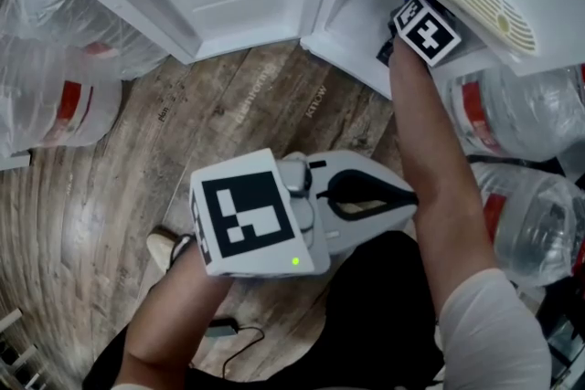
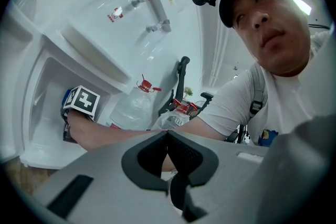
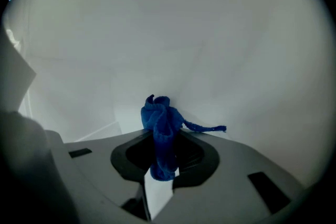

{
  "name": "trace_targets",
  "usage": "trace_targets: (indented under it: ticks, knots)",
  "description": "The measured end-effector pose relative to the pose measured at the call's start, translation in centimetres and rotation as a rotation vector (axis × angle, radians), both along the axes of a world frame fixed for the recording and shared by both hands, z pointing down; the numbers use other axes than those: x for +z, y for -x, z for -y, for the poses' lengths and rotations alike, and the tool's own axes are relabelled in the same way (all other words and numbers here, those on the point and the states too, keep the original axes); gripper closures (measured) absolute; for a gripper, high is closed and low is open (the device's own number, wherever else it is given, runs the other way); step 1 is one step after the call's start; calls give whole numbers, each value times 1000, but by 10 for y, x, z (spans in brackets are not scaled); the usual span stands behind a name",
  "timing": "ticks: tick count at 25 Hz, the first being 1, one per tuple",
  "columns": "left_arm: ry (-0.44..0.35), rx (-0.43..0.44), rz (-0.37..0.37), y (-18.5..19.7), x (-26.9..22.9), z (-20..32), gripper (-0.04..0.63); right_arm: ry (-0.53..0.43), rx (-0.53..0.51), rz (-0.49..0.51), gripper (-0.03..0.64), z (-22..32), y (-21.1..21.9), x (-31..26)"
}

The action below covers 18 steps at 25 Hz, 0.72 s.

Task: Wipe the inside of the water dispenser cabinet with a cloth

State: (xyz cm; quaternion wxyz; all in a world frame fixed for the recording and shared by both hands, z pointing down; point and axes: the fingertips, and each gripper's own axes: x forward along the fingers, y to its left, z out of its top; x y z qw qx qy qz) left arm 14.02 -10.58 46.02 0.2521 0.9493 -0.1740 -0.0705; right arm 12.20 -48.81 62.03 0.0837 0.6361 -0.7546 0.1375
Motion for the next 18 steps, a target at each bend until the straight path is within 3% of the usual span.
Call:
trace_targets:
  ticks: [10,18]
  knots:
    - [-45,88,83,-8,-12,-6,592,172,31,-65,543,-7,-12,55]
    - [-75,269,214,-18,-20,-18,592,220,45,-51,541,-11,-11,77]
